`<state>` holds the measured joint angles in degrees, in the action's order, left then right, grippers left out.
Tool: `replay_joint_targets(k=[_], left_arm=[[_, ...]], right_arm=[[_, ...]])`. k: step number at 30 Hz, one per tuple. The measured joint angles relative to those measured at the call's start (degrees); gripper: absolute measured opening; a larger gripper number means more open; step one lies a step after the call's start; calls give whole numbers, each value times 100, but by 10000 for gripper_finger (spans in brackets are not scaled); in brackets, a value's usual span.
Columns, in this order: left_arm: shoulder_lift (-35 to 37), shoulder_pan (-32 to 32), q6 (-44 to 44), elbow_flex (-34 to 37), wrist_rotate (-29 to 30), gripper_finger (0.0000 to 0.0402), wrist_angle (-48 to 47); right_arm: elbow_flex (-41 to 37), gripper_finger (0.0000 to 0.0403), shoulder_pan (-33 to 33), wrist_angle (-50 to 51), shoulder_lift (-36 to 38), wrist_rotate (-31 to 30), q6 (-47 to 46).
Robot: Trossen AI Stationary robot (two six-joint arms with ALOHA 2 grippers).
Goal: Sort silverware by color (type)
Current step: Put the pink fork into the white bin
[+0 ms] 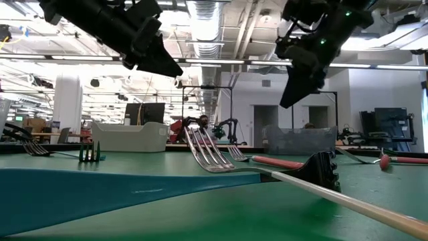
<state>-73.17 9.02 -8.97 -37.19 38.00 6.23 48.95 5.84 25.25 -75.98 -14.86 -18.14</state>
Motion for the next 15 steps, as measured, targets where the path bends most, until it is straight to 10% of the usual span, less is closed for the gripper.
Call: replay_joint_targets(k=[15], left_arm=[[0, -5, -137, -2, 87, 157, -274]], right_arm=[[-14, 148, -562, -739, -318, -677, -591]])
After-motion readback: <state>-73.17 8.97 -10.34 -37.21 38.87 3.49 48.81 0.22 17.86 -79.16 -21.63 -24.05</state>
